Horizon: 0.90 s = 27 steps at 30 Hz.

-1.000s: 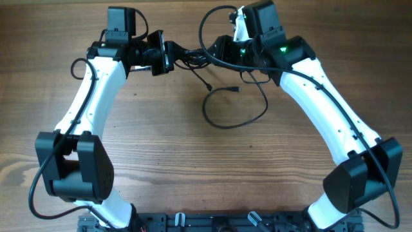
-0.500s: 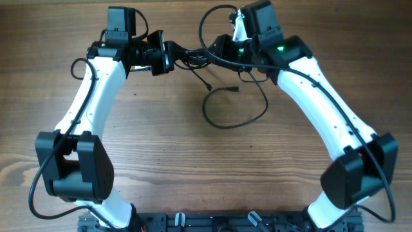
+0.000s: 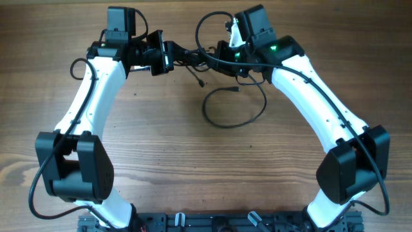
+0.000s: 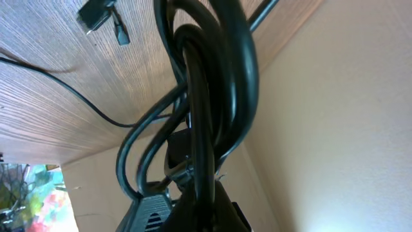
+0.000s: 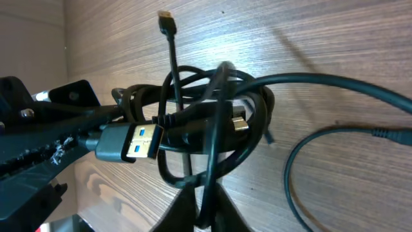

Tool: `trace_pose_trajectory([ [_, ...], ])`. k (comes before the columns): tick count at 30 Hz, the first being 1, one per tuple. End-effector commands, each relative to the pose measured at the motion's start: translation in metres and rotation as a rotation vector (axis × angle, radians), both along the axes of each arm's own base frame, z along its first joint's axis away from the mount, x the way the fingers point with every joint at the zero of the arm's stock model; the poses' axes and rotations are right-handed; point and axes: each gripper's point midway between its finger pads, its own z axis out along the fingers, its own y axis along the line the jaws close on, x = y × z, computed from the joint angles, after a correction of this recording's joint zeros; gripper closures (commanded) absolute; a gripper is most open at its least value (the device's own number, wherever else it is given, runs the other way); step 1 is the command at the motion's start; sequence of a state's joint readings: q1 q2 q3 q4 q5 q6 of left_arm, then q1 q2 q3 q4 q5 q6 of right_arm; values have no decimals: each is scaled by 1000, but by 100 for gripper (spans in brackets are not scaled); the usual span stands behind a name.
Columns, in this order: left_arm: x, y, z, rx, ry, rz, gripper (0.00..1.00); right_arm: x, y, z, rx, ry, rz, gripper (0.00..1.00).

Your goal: Untangle cables

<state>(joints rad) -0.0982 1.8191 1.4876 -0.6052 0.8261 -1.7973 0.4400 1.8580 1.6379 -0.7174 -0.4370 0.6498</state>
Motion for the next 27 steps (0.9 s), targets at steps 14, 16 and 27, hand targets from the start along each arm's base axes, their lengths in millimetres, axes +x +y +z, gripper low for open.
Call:
trace_pose_trajectory([
  [14, 0, 44, -37, 286, 95, 188, 96, -41, 4, 51, 38, -155, 265, 96],
  [16, -3, 51, -43, 325, 118, 206, 96, -47, -1, 64, 45, -170, 264, 96],
  [27, -12, 61, -52, 407, 134, 191, 96, -51, -71, 140, 268, -215, 162, 96],
])
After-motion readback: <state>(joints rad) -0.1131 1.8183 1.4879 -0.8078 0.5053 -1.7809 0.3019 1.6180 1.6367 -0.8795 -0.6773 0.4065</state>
